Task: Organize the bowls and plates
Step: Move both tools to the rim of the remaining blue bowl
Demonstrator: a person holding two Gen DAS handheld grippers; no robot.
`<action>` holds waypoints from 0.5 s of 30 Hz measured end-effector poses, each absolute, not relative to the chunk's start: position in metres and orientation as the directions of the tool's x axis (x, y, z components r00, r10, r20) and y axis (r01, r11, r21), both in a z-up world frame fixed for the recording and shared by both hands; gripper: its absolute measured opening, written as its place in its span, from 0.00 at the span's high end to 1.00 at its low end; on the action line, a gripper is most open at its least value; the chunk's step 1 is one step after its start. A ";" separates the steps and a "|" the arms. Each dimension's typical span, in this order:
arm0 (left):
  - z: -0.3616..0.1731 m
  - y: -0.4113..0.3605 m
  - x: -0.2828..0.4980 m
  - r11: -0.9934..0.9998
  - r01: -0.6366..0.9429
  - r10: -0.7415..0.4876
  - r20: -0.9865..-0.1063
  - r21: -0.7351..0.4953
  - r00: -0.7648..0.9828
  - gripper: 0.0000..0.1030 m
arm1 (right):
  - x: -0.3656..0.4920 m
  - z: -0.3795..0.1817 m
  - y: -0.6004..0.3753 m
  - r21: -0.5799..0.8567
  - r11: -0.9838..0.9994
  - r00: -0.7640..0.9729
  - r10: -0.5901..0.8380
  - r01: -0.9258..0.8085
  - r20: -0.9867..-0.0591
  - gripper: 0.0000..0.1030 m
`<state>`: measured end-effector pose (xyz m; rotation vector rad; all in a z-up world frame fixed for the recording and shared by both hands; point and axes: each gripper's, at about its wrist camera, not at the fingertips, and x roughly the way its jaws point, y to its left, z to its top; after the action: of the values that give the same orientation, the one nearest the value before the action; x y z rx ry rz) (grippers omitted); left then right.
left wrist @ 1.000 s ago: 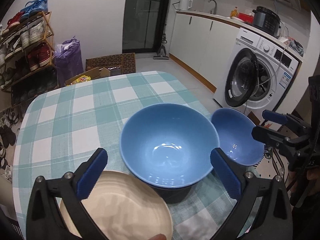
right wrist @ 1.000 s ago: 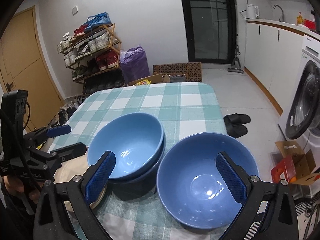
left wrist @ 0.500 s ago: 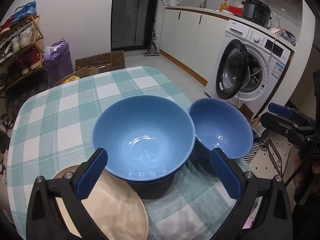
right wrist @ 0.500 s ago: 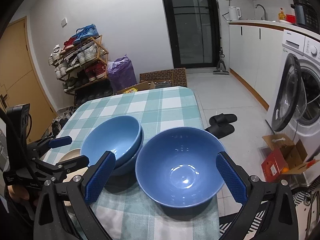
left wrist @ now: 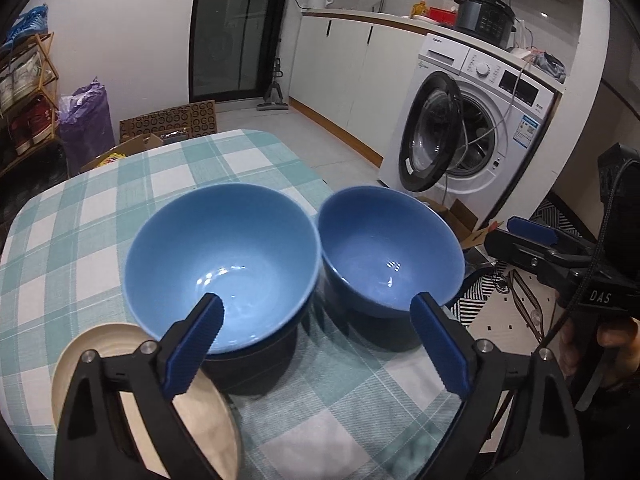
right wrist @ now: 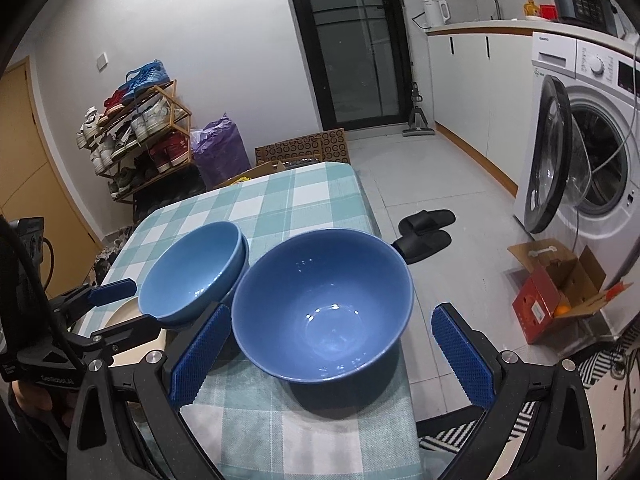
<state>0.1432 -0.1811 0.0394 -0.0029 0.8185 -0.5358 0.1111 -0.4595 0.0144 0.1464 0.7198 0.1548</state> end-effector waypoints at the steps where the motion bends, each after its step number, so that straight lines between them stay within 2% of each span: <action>1: 0.039 -0.184 0.142 0.866 0.458 -0.456 -0.694 -0.201 0.557 0.10 | 0.110 0.013 -0.461 0.189 0.978 0.741 0.191 -0.088 -0.644 0.01; 2: 0.038 -0.187 0.141 0.862 0.465 -0.460 -0.695 -0.201 0.553 0.13 | 0.109 0.012 -0.464 0.192 0.978 0.741 0.191 -0.085 -0.644 0.01; 4: 0.037 -0.192 0.139 0.853 0.478 -0.471 -0.699 -0.207 0.538 0.29 | 0.108 0.010 -0.468 0.200 0.977 0.741 0.191 -0.079 -0.643 0.01; 6: 0.035 -0.196 0.139 0.847 0.486 -0.480 -0.703 -0.216 0.525 0.32 | 0.107 0.007 -0.472 0.206 0.976 0.740 0.189 -0.070 -0.645 0.01; 9: 0.034 -0.201 0.138 0.834 0.501 -0.499 -0.704 -0.231 0.505 0.44 | 0.104 0.004 -0.476 0.214 0.975 0.739 0.188 -0.061 -0.646 0.01; 15: 0.029 -0.211 0.138 0.820 0.509 -0.521 -0.711 -0.263 0.472 0.51 | 0.105 -0.004 -0.485 0.234 0.971 0.734 0.191 -0.045 -0.652 0.01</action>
<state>0.1377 -0.2106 0.0293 -0.0158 0.8755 -0.6303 0.1051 -0.4850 -0.0042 0.2087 0.7369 0.1307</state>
